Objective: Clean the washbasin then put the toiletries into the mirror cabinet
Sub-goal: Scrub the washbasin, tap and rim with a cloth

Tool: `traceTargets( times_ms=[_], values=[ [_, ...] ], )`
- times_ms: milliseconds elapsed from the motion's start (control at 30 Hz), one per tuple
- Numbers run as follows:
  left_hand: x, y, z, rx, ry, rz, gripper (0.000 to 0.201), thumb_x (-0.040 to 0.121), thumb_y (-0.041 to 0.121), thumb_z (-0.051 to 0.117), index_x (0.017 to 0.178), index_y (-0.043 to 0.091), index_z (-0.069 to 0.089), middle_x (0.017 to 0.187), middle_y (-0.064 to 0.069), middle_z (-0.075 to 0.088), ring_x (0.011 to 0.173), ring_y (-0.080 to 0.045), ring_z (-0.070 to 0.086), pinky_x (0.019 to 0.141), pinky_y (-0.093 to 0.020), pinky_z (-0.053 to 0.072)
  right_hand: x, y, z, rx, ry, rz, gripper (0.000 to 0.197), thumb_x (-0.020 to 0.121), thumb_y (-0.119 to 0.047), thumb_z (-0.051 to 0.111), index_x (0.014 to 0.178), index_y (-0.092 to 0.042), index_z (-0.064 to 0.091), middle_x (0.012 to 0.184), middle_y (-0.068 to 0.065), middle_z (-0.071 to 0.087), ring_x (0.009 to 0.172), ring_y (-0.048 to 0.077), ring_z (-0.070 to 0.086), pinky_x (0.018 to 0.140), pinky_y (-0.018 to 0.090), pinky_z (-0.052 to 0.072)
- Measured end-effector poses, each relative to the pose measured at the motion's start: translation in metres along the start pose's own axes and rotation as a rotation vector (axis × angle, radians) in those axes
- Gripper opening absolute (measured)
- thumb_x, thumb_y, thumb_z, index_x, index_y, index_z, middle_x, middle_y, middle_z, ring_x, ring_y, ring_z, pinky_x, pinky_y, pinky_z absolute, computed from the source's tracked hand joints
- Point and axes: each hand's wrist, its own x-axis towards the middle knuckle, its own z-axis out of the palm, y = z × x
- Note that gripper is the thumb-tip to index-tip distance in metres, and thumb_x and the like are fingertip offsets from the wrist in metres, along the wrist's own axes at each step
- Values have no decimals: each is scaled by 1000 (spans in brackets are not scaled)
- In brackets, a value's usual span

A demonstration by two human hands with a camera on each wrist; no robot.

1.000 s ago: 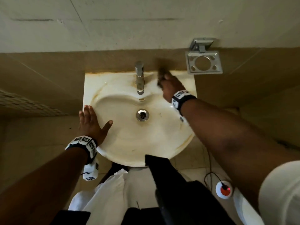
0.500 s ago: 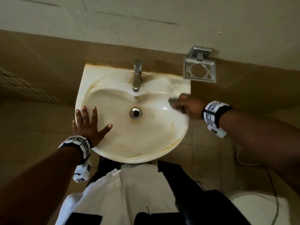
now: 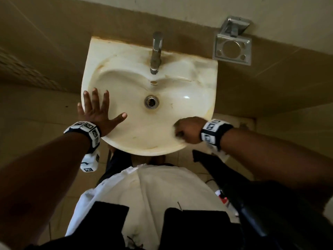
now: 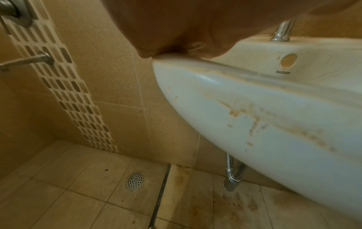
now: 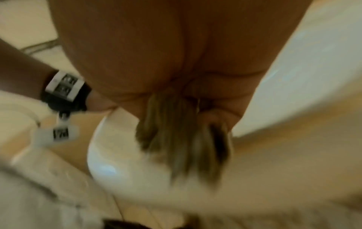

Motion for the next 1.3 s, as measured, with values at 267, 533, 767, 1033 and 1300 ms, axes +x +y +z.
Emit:
traceTargets(
  times_ms=[267,533,767,1033,1300],
  values=[
    [-3,-4,-5,-37,-8,51,121,53,105,-5,153,41,-27,163,1,-35,148,-26,-36,122,-58,-9,33,10,-70,136,130,349,40,90,-14,59,128,-23,65,124,6,64,113,27,60,90,29,46],
    [-10,-10,-9,-76,-13,117,108,68,100,0,154,41,-26,164,1,-33,149,-27,-34,122,-58,-9,6,-16,-25,-69,-65,439,33,97,-34,55,120,-14,69,126,10,66,114,32,61,97,32,46],
    [-9,-25,-18,-222,-57,207,91,84,87,5,157,39,-22,165,-2,-31,150,-24,-33,121,-58,-11,123,-190,-33,536,143,464,18,90,-30,60,102,-20,70,108,5,71,100,28,66,78,27,46],
    [11,-69,-33,-281,-83,415,82,92,80,18,158,42,-15,166,-4,-28,153,-31,-24,123,-53,-3,102,-151,-64,460,183,750,19,88,-27,60,81,-12,70,92,10,73,80,26,69,71,31,55],
    [36,-111,-45,-441,-68,574,86,92,78,18,160,33,-11,169,2,-18,156,-16,-8,126,-51,5,113,-194,-32,356,32,765,29,91,-38,56,90,-11,65,107,16,68,101,36,65,76,29,42]
  ],
)
